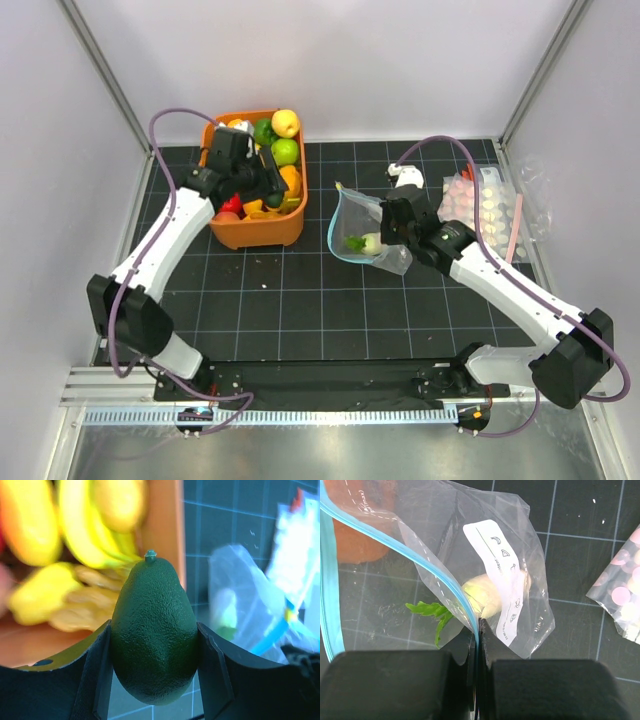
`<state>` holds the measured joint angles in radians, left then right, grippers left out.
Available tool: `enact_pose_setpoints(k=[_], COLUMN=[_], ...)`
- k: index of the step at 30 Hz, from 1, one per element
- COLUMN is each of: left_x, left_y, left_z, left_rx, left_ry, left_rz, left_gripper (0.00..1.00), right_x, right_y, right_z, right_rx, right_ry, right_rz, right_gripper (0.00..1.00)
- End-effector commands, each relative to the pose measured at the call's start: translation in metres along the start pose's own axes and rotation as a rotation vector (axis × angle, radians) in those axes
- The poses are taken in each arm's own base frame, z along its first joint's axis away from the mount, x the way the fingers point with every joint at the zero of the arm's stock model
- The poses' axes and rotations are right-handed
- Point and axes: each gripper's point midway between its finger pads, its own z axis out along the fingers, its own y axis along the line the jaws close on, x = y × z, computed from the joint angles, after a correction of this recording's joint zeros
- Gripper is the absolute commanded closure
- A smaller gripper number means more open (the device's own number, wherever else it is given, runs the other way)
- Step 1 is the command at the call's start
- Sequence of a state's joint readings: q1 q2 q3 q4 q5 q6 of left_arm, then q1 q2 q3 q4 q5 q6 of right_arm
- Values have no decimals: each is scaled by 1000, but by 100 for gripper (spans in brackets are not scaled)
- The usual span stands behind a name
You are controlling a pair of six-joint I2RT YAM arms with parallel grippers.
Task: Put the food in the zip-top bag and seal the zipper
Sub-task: Pick up the fake fruit from the bin, then place the fake fruit in the zipper food storage bag.
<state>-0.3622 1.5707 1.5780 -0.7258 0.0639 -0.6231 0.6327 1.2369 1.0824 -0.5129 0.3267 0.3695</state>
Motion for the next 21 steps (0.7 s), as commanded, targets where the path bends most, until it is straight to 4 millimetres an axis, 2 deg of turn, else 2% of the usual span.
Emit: enact_pose_setpoints(k=[1,3,4,5,12,14,15,17,20,21], left_x=[1,11,19,19,54,62,63,75,82,91], left_y=[-49,-62,-61,-69,-116,-116,-124,-123,-137,-141], left_z=[-17,-23,-19,-21,-44,-46,-48,-38,-37,-31], left_rx=[194,236,233,260,408,417,452,466,517,520], left_ry=[-124,-141,-140,-165,-217,-225,-249,-224,-191,-169], left_rz=[10,22,30,40,240,282,294,308,327,340], left_gripper=[83,83,83,83,82,81,81,81,81,81], right_x=[-12,-10,-9,-10,-8,-7,-6,-6,-5,-6], right_y=[10,13,15,16,20,25,26,31,36,37], right_z=[0,1,1,1,0,0,0,0,-2,-3], right_rx=[-42,-58,-64,-69,-99,-123,-129,-156,-187,-193], right_ry=[-38,-28,-22,-23,-23,-20,-19,-12,-10,-12], right_rz=[23,25,27,25,35,40,42,46,53,59], right_gripper=[99,99,99,99,99,99,99,99,99,99])
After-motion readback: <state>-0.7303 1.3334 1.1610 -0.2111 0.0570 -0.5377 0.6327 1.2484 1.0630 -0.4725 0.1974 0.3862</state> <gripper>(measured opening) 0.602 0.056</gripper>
